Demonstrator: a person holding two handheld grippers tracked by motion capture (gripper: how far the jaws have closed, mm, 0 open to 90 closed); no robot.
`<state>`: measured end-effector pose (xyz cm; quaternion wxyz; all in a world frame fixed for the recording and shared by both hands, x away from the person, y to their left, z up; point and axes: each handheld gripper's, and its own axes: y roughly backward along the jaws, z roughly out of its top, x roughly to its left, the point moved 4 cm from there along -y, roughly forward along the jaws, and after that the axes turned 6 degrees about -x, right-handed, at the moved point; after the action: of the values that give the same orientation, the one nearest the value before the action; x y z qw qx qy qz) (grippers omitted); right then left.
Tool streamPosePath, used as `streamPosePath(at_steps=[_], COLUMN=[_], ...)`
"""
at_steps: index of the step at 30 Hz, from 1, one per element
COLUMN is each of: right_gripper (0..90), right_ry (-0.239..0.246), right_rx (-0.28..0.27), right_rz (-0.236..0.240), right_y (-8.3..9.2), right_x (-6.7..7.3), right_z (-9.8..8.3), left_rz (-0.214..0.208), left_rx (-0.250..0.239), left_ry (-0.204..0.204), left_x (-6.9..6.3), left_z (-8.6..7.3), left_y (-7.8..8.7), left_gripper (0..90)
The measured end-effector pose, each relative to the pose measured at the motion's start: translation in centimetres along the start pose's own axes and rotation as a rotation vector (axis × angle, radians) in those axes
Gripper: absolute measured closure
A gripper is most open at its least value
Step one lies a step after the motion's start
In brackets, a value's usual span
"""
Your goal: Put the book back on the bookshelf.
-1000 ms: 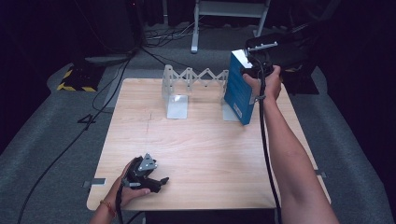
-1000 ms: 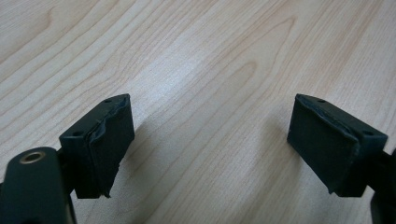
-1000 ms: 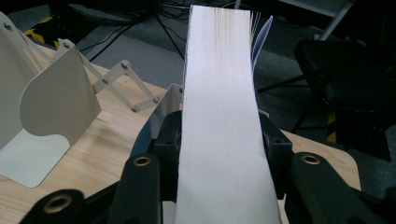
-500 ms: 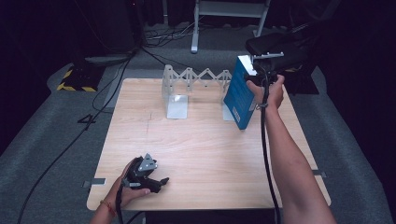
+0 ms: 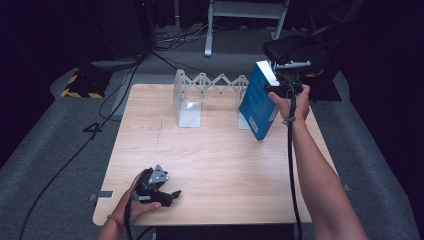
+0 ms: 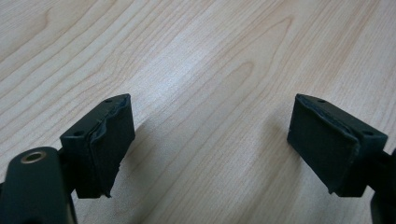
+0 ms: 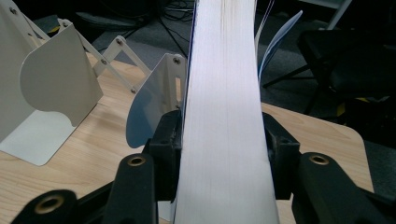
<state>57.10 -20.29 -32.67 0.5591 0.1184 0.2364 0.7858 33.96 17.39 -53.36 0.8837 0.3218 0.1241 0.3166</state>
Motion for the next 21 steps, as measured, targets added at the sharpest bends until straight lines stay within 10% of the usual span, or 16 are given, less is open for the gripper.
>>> streamPosePath(at_steps=[21], right_gripper=[38.5], right_ry=[0.051], right_rx=[0.059], right_rz=[0.075], right_y=[2.3], right_x=[-0.5], right_z=[0.1], left_rz=[-0.001], left_rx=[0.000], left_ry=[0.000], left_x=[0.0], left_z=[0.0], left_y=[0.0], left_gripper=[15.1])
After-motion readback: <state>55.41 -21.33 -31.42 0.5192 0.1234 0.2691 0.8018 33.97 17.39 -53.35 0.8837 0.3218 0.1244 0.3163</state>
